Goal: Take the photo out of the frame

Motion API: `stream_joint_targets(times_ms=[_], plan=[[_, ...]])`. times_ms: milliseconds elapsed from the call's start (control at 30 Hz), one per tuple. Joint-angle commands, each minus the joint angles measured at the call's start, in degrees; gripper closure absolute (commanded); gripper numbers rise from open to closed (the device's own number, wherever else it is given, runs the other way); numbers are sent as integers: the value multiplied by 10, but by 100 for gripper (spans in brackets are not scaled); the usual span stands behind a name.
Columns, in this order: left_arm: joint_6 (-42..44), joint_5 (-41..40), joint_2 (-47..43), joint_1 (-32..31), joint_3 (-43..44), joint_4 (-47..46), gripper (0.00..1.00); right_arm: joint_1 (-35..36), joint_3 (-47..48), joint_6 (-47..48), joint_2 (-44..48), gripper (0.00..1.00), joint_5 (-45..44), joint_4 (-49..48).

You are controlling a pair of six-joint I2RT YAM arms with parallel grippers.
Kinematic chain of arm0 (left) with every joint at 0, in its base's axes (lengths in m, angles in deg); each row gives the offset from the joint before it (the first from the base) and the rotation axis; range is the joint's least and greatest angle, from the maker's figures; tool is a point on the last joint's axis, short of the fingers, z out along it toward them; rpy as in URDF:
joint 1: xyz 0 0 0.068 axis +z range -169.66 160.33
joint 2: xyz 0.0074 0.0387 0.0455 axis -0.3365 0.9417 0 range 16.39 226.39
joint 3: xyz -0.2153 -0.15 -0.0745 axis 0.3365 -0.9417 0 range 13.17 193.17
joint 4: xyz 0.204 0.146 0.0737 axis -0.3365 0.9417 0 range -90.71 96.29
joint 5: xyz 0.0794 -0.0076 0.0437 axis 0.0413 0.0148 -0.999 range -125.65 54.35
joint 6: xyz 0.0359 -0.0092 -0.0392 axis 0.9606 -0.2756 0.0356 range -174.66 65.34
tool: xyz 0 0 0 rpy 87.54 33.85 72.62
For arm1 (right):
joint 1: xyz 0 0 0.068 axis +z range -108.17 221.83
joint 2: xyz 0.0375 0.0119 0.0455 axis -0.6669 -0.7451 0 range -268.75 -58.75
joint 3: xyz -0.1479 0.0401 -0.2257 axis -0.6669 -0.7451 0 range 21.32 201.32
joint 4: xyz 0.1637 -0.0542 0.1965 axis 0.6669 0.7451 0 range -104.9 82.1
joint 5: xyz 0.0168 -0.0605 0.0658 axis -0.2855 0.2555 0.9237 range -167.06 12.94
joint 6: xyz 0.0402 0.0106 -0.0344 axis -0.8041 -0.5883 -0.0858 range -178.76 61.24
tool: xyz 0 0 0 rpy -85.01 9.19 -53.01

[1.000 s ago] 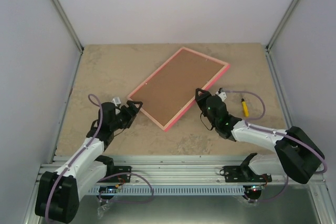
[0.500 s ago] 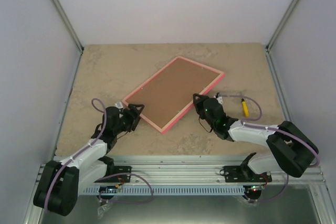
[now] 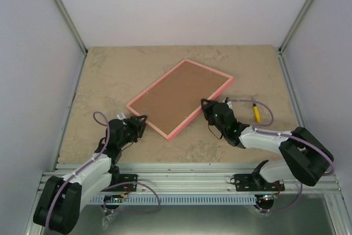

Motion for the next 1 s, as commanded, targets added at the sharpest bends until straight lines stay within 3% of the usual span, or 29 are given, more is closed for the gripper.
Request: stream_joint_targets(times_ms=[0,133,367,633,800,967], plan=[[-31,-20,-25,-2,-6,-63,61,2,-9,2,-8,89,49,42],[-46,-20,-21,-2,-17,-84,62,2,-8,-3,-9,88,70,37],[-61,-10,7,-2,-22,-110,56,2,-17,-21,-11,88,104,9],[-66,-5,29,-2,-23,-143,69,2,-24,-20,-1,88,103,17],[-64,-18,8,-2,-26,-132,80,-4,-25,3,22,66,88,49],[-43,-26,-14,-2,-23,-102,87,-46,-26,72,32,45,142,72]])
